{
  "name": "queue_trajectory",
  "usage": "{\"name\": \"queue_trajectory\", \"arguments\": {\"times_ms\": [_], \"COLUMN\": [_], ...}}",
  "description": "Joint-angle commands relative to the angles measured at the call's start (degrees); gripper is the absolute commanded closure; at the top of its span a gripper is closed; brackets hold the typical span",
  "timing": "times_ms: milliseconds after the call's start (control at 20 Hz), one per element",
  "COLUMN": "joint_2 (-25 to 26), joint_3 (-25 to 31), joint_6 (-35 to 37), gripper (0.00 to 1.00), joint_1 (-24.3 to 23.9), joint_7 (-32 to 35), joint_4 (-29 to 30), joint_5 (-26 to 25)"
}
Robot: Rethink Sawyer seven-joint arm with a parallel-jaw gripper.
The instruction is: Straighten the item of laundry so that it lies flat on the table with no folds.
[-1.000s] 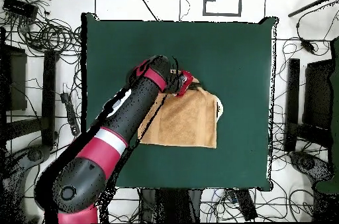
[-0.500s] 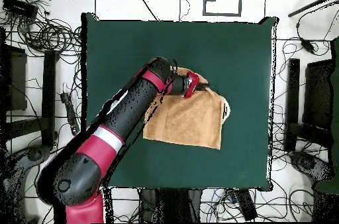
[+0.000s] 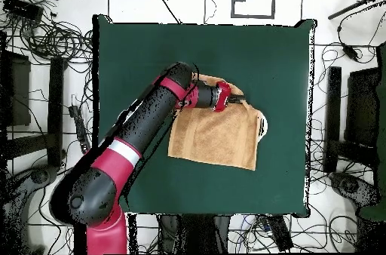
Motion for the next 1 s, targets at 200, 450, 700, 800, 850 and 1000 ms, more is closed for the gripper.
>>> {"name": "queue_trajectory", "arguments": {"times_ms": [200,450,700,800,850,1000], "joint_2": [7.7,7.7,7.1,7.1,7.2,7.5], "joint_3": [-3.2,-5.0,-6.0,-6.8,-7.5,-9.8], "joint_6": [9.8,13.8,16.5,17.7,18.4,20.7], "gripper": [1.0,1.0,1.0,1.0,1.0,1.0], "joint_1": [-3.8,-4.5,-4.7,-5.1,-5.4,-6.6], "joint_7": [16.7,15.9,14.9,15.0,15.2,16.1], "joint_4": [-9.8,-11.7,-12.6,-13.4,-14.1,-16.4], "joint_5": [7.3,8.9,10.3,11.1,11.6,13.2]}}
